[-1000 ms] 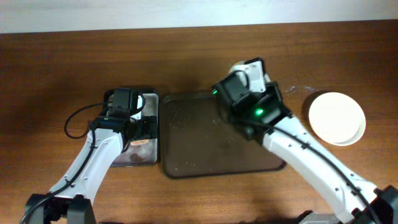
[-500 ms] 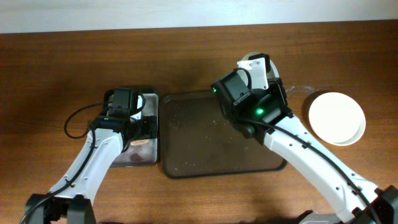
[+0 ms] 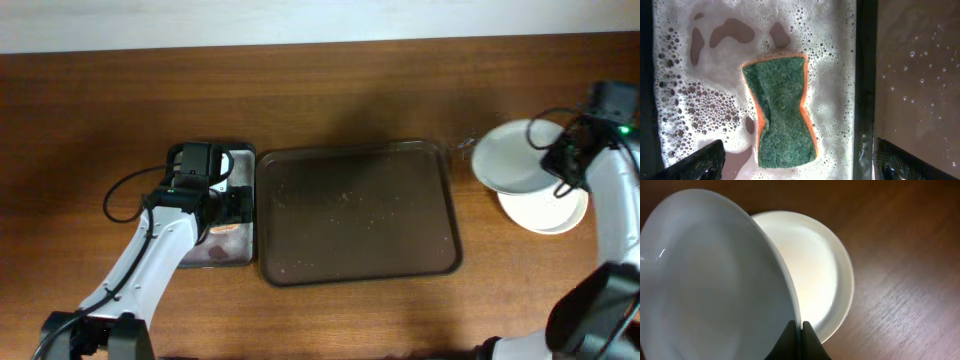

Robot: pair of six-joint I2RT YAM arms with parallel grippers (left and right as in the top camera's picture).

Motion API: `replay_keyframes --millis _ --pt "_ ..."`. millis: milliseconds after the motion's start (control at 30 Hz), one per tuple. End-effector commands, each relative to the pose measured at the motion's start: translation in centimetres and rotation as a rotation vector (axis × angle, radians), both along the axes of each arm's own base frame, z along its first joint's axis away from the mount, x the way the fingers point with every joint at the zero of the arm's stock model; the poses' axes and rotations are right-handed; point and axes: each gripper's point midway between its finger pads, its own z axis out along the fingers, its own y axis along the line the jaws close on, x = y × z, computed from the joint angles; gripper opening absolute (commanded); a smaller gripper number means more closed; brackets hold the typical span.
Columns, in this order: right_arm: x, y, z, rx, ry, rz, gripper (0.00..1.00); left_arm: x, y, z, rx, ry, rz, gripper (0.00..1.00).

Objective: Clean dirty plates on tray and stack at the side
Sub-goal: 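Carry the plate right and lower it onto the plate stack, then release the plate and withdraw the right gripper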

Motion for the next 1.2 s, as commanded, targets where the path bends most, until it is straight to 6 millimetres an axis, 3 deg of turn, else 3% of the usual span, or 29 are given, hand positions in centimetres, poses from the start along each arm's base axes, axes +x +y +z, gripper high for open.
replay_keyframes --millis 0,100,200,233,333,367,567,667,800,867,900,967,1000,1067,1167 --pt "-1.4 -3.0 -3.5 0.107 0.04 -0.107 0.04 0.6 -0.1 1.1 -0.01 -0.032 -0.003 0.93" --pt "-2.6 -4.5 -5.9 0.167 0.075 -0.163 0.04 0.6 -0.1 1.1 -0.01 -0.032 -0.003 0.93" --pt "-3.6 -5.6 -6.7 0.183 0.089 -0.203 0.04 0.6 -0.1 1.1 -0.01 -0.032 -0.003 0.93" --pt "-3.7 -5.7 -6.7 0.186 0.087 -0.206 0.1 0.6 -0.1 1.1 -0.01 -0.033 -0.003 0.93" --pt "-2.8 -4.7 -6.8 0.244 0.052 -0.183 0.44 0.6 -0.1 1.1 -0.01 -0.033 -0.003 0.93" --pt "-2.4 -4.1 -6.8 0.28 0.031 -0.171 0.47 0.6 -0.1 1.1 -0.01 -0.033 -0.003 0.93" --pt "1.4 3.6 -5.7 0.562 -0.095 0.16 0.59 0.8 -0.1 1.3 -0.012 -0.045 -0.004 0.91" --pt "2.2 8.0 -6.0 0.558 -0.025 0.305 0.73 1.7 -0.3 1.7 -0.06 -0.082 0.089 0.9" --pt "2.9 13.9 -6.6 0.463 0.098 0.485 0.78 2.5 -0.4 2.1 -0.095 -0.118 0.145 0.86" --pt "2.8 16.1 -6.6 0.405 0.159 0.557 0.79 2.2 -0.4 2.3 -0.1 -0.098 0.162 0.79" --pt "2.7 17.6 -6.3 0.366 0.195 0.603 0.79 1.9 -0.3 3.0 -0.095 -0.076 0.162 0.8" --pt "2.8 20.0 -4.7 0.341 0.196 0.675 0.78 1.5 -0.2 4.6 -0.087 -0.037 0.165 1.0" --pt "2.8 20.7 -3.9 0.332 0.182 0.698 0.8 1.2 -0.2 5.0 -0.083 -0.022 0.165 1.0" --pt "1.9 21.6 -2.0 0.291 0.174 0.732 0.97 0.1 -0.1 5.2 -0.072 0.031 0.167 1.0" --pt "0.6 22.7 1.4 0.262 0.114 0.774 0.99 -2.8 0.4 4.4 -0.057 0.146 0.211 1.0"
